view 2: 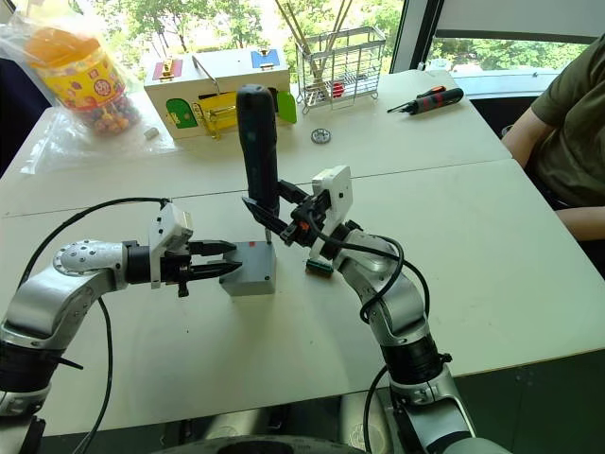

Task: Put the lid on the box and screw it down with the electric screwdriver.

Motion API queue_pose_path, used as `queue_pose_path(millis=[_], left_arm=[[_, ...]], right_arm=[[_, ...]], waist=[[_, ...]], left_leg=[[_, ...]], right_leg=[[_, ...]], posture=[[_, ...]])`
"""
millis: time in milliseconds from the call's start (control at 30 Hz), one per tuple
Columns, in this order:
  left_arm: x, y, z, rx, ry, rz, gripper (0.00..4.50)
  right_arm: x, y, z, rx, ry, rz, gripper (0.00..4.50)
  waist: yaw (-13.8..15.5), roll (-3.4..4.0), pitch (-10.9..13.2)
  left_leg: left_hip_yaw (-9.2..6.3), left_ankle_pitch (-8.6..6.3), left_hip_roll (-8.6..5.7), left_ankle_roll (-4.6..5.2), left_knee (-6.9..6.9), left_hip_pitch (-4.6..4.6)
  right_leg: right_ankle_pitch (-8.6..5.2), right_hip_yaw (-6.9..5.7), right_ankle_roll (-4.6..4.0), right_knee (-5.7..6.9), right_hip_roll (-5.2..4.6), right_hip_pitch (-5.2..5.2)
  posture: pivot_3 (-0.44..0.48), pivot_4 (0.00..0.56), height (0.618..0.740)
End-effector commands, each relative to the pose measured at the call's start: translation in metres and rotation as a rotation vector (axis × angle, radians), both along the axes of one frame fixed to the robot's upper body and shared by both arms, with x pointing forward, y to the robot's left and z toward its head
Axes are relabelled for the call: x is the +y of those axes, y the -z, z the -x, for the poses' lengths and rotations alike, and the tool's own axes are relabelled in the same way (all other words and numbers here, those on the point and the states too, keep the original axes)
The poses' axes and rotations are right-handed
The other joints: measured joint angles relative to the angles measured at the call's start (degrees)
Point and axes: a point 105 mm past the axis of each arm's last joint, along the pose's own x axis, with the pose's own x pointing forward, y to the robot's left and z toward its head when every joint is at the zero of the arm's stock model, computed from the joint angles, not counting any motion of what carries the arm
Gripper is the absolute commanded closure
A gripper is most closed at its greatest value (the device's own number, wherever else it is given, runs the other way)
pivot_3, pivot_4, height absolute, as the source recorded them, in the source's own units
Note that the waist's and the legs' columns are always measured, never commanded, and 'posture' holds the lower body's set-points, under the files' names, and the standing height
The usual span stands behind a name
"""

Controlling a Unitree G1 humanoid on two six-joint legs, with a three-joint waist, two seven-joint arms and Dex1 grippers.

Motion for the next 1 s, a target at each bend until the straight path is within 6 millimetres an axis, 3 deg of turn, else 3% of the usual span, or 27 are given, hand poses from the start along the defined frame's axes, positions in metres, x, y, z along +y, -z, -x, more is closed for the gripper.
queue_pose_path(millis=[33, 167, 233, 567, 1000], left_arm=[[-0.005, 0.002, 0.003, 0.007, 0.023, -0.016, 2.64], [-0.007, 0.005, 0.005, 0.015, 0.035, -0.031, 2.64], [-0.007, 0.008, 0.006, 0.018, 0.040, -0.042, 2.64], [-0.009, 0.011, 0.008, 0.028, 0.049, -0.041, 2.64], [-0.008, 0.015, 0.006, 0.023, 0.052, -0.047, 2.64]], right_arm=[[0.014, 0.027, 0.007, 0.068, -0.056, 0.068, 2.69], [0.018, 0.039, 0.009, 0.087, -0.066, 0.082, 2.69], [0.018, 0.045, 0.008, 0.097, -0.062, 0.089, 2.69], [0.013, 0.067, 0.007, 0.130, -0.046, 0.136, 2.69], [0.008, 0.084, -0.004, 0.189, -0.002, 0.136, 2.69]], waist=[[0.0, 0.01, 0.0], [0.0, -0.03, -0.1], [0.0, 0.02, -0.1], [0.0, 0.01, -0.1], [0.1, 0.05, -1.0]], left_leg=[[0.00, 0.00, 0.00, 0.00, -0.02, 0.03], [0.05, 0.00, 0.01, 0.00, -0.33, 0.47], [0.10, -0.01, 0.06, 0.01, -0.70, 0.98], [0.11, -0.04, 0.16, 0.02, -0.94, 1.70], [0.12, -0.20, 0.16, 0.29, -1.07, 1.84]], right_leg=[[0.00, 0.00, 0.00, 0.00, 0.00, 0.02], [0.00, 0.03, 0.00, -0.05, -0.02, 0.10], [-0.02, 0.04, 0.00, -0.52, -0.01, 0.64], [-0.03, 0.09, 0.00, -0.75, 0.14, 1.28], [-0.04, 0.13, -0.01, -0.82, 0.16, 1.35]], posture=[[0.000, 0.150, 0.740], [0.000, 0.150, 0.740], [0.000, 0.150, 0.740], [0.000, 0.150, 0.740], [0.000, 0.150, 0.740]])
